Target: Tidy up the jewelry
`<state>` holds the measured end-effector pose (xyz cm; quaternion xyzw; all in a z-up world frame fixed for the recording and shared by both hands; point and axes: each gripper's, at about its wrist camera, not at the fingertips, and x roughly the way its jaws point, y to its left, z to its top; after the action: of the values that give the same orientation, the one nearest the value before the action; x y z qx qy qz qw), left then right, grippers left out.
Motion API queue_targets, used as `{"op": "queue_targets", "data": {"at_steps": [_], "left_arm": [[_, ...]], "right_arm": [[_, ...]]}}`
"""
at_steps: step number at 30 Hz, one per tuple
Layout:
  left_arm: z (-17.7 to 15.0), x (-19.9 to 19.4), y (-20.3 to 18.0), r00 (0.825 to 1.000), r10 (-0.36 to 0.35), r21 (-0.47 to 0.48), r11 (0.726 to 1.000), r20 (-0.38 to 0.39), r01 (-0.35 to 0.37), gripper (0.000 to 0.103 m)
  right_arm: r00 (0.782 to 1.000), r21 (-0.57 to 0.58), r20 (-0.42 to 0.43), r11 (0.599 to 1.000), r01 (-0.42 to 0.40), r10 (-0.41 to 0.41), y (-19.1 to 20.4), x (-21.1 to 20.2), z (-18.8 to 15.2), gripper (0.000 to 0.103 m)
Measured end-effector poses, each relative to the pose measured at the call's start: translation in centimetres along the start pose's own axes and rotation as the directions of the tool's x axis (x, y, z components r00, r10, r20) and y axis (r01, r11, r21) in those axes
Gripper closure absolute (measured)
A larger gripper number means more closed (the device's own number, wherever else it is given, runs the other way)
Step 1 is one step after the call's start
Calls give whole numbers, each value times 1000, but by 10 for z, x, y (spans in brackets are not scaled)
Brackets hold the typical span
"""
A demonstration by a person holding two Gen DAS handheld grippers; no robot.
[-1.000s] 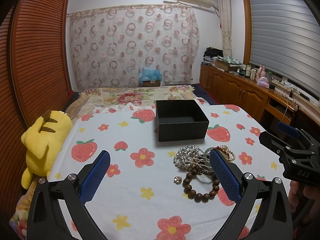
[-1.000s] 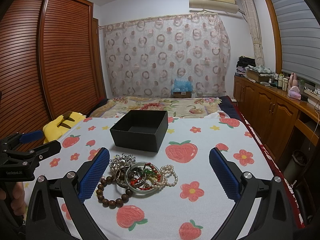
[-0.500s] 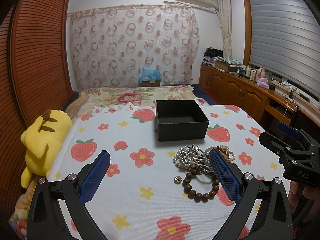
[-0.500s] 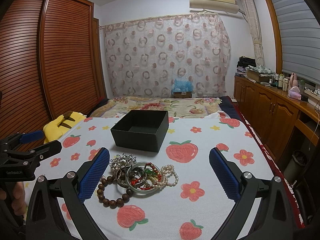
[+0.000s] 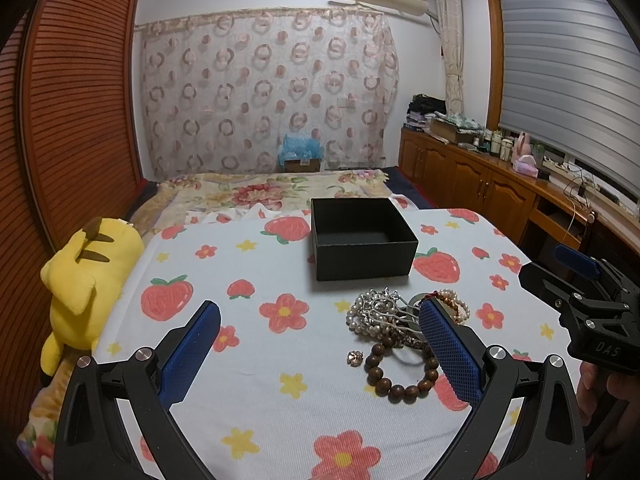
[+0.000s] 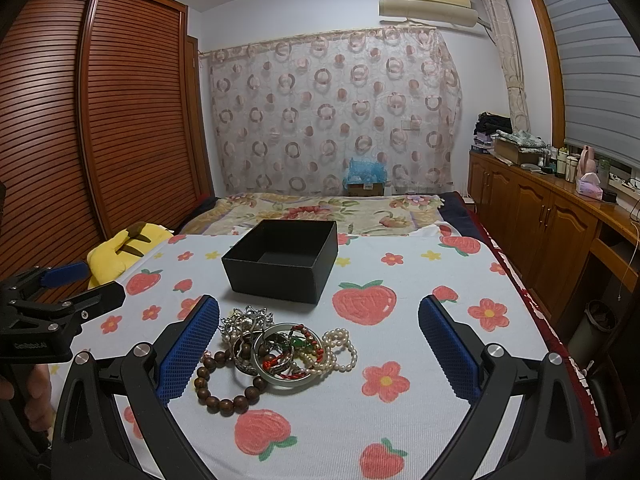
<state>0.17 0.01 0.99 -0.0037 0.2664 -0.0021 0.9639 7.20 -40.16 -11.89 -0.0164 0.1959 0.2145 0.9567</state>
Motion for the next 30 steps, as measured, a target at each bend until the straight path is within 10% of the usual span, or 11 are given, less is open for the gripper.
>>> {"op": "queue_targets", "data": {"at_steps": [30], "left_arm": [[-28,69,-26,978,-62,138,986,-201,91,6]], "right_arm": [[994,-10,-110,1000,-18,16,-21,23,-32,2]]}}
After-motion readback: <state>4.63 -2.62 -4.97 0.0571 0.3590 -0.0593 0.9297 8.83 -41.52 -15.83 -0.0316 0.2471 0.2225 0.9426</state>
